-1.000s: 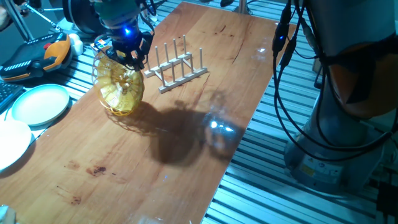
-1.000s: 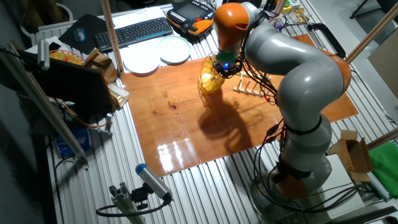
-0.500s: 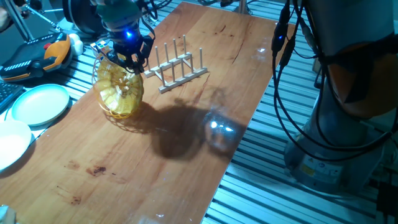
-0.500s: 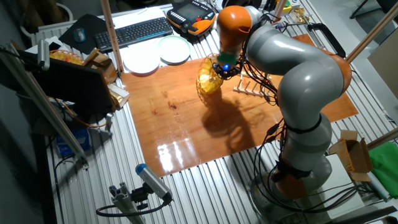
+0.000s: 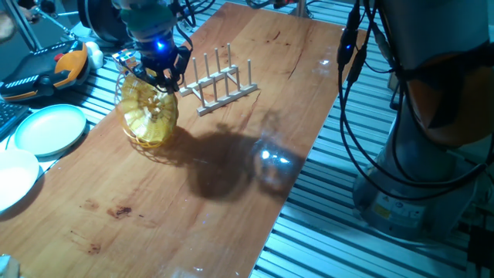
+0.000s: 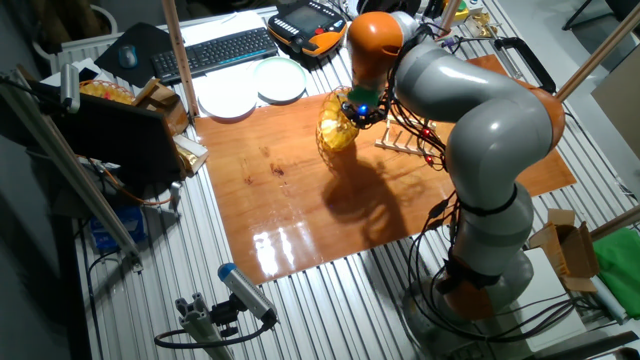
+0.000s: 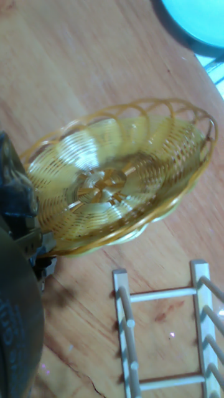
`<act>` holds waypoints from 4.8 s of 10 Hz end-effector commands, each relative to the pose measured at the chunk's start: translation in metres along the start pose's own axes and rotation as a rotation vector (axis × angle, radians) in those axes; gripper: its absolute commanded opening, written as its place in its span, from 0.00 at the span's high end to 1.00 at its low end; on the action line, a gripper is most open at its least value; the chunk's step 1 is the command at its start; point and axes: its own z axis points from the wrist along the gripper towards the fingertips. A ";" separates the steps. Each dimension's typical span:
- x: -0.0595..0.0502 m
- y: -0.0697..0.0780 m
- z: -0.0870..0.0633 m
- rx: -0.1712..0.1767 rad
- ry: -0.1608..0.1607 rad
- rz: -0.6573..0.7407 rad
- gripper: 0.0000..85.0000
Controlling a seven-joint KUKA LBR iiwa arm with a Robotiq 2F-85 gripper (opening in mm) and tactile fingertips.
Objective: Take the dish off the dish rack
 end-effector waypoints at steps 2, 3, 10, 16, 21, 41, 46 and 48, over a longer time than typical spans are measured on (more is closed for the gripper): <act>0.000 0.000 0.000 0.001 -0.015 -0.039 0.99; 0.000 0.000 0.000 0.002 -0.017 -0.082 0.99; 0.010 0.020 -0.001 -0.101 0.046 -0.095 0.99; 0.038 0.054 -0.002 -0.130 0.058 -0.112 0.99; 0.044 0.056 0.006 -0.109 0.053 -0.140 0.99; 0.045 0.061 0.021 -0.159 0.088 -0.255 0.99; 0.041 0.074 0.052 -0.218 0.119 -0.253 0.99; 0.039 0.075 0.057 -0.228 0.156 -0.225 0.99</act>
